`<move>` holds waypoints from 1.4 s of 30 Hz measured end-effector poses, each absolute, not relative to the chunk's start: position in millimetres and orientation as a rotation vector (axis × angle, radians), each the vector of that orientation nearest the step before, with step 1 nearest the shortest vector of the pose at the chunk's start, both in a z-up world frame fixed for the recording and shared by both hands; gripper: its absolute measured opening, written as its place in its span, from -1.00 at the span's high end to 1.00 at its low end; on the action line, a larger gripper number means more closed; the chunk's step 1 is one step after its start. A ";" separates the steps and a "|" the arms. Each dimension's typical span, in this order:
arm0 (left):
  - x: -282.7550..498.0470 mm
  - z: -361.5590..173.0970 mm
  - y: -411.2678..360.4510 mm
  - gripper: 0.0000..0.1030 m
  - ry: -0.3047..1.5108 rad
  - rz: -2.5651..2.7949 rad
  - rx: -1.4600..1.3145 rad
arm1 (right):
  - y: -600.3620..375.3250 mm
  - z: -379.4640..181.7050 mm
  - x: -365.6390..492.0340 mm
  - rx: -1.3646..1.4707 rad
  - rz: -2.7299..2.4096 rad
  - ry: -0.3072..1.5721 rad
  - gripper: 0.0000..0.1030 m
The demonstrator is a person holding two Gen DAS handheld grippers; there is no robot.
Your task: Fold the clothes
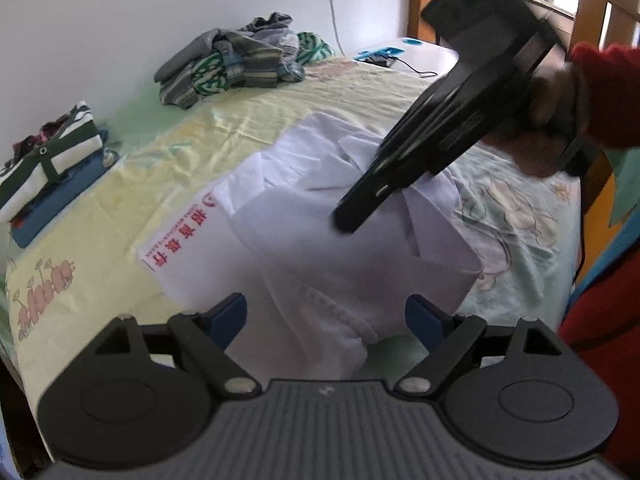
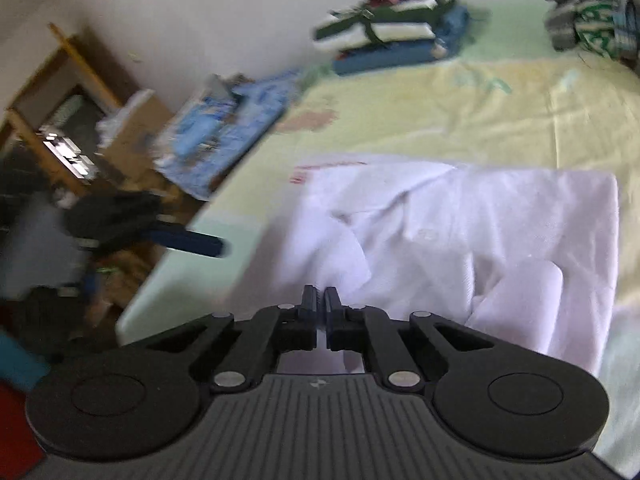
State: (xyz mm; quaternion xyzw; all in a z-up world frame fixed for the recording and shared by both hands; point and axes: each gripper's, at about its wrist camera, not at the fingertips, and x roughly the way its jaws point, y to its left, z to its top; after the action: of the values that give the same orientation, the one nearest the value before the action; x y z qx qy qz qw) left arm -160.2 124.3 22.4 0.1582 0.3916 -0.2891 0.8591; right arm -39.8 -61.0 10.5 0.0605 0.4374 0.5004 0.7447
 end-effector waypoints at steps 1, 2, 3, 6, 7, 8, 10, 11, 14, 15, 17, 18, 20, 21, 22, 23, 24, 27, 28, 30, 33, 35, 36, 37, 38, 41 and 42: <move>-159.7 21.9 124.1 -0.72 0.823 -0.616 0.335 | -67.3 17.3 -45.4 0.135 1.119 0.953 0.91; -158.7 21.5 123.6 -0.72 0.824 -0.625 0.341 | -70.6 22.6 -50.9 0.127 1.133 0.953 0.92; -157.2 21.5 122.4 -0.72 0.821 -0.634 0.355 | -73.0 27.5 -56.4 0.117 1.145 0.955 0.92; -149.8 22.1 115.3 -0.73 0.814 -0.689 0.399 | -75.6 33.3 -69.0 0.082 1.144 0.972 0.91; -146.4 21.7 111.5 -0.74 0.815 -0.719 0.413 | -76.5 30.6 -71.9 0.066 1.116 0.975 0.91; -142.8 20.8 106.8 -0.74 0.816 -0.753 0.429 | -77.0 25.9 -72.7 0.062 1.094 0.987 0.91; -135.2 18.1 97.3 -0.78 0.820 -0.818 0.462 | -77.1 16.4 -73.3 0.062 1.060 1.020 0.91; -131.4 14.0 92.5 -0.79 0.833 -0.845 0.477 | -76.6 12.3 -73.4 0.060 1.047 1.038 0.91; -122.8 -3.0 79.1 -0.79 0.883 -0.912 0.514 | -73.7 7.4 -76.7 0.024 1.013 1.064 0.91; -121.7 -9.1 75.6 -0.80 0.895 -0.915 0.534 | -73.2 6.2 -76.7 0.019 1.000 1.074 0.91; -122.2 -14.2 74.8 -0.81 0.897 -0.916 0.556 | -71.7 8.2 -76.0 0.023 0.998 1.067 0.91; -123.2 -12.9 76.6 -0.81 0.892 -0.914 0.557 | -70.9 9.5 -75.7 0.027 1.000 1.061 0.91; -124.2 -5.4 84.8 -0.81 0.886 -0.899 0.533 | -67.1 14.4 -73.7 0.022 1.017 1.052 0.91; -124.8 -0.4 90.7 -0.82 0.882 -0.887 0.517 | -65.2 16.5 -72.1 0.020 1.026 1.050 0.91; -125.8 4.6 97.4 -0.84 0.875 -0.870 0.506 | -62.5 18.3 -70.0 0.015 1.035 1.054 0.91; -127.5 8.8 103.5 -0.85 0.870 -0.851 0.499 | -59.4 19.7 -67.4 0.011 1.043 1.057 0.91; -129.5 12.5 109.1 -0.86 0.865 -0.832 0.493 | -56.3 21.1 -64.7 0.006 1.051 1.060 0.91; -137.2 20.3 122.9 -0.88 0.863 -0.789 0.453 | -47.7 31.0 -54.8 -0.006 1.087 1.032 0.91; -140.0 21.1 125.0 -0.88 0.864 -0.780 0.436 | -43.6 34.9 -50.3 -0.008 1.101 1.021 0.91; -144.9 19.8 124.9 -0.88 0.865 -0.773 0.409 | -34.0 41.7 -40.7 -0.014 1.126 0.995 0.91; -150.1 13.6 119.2 -0.89 0.870 -0.769 0.383 | -15.8 41.3 -22.4 -0.024 1.140 0.974 0.90; -151.6 7.9 114.0 -0.89 0.877 -0.764 0.370 | -4.6 38.3 -10.0 -0.027 1.146 0.969 0.89; -151.4 4.7 112.0 -0.89 0.883 -0.760 0.362 | 1.4 33.9 -3.6 -0.023 1.148 0.976 0.89; -150.2 1.0 110.5 -0.90 0.891 -0.755 0.353 | 7.5 27.7 2.9 -0.012 1.156 0.991 0.87; -149.2 -2.4 109.6 -0.90 0.899 -0.747 0.347 | 13.4 21.4 8.0 -0.005 1.163 1.003 0.84; -148.0 -8.9 110.3 -0.90 0.920 -0.710 0.335 | 18.0 10.4 18.2 0.033 1.117 1.002 0.49; -148.1 -9.2 112.1 -0.90 0.923 -0.696 0.331 | 13.1 11.3 20.6 0.059 1.107 0.992 0.49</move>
State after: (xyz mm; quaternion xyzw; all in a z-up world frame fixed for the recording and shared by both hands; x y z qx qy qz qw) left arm -148.1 112.1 -9.2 0.1555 0.4343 -0.3275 0.8246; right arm 20.6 13.1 11.3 0.0269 0.4516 0.5038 0.7359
